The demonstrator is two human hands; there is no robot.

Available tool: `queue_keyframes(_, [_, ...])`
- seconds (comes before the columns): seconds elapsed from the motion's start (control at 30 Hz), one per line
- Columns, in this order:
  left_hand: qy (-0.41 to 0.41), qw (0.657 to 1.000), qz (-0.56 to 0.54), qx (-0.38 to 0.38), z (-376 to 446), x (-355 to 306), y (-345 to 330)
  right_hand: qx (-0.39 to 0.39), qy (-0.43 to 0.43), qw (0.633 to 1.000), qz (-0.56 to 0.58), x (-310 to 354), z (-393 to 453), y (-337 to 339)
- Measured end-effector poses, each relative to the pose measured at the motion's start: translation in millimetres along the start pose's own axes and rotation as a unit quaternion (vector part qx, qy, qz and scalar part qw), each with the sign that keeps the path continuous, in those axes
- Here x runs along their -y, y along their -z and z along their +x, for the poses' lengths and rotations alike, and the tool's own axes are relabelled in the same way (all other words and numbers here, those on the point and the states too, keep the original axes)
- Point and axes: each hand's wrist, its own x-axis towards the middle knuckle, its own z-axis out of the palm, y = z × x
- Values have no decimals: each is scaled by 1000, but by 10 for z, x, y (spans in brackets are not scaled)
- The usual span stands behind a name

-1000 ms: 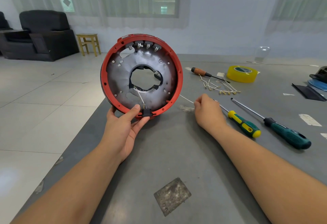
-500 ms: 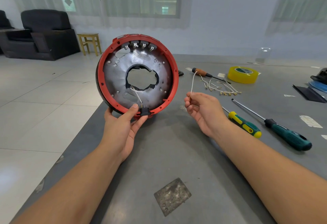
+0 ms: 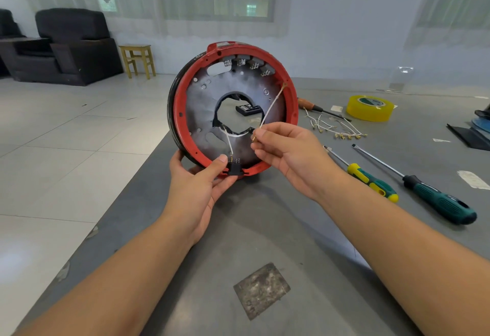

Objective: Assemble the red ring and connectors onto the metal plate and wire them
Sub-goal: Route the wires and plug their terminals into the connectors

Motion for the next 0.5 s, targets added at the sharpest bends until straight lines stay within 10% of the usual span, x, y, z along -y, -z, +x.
queue_keyframes(0.5, [11, 1000, -1, 13, -55, 19, -56, -59, 4, 964, -259, -59, -17, -45])
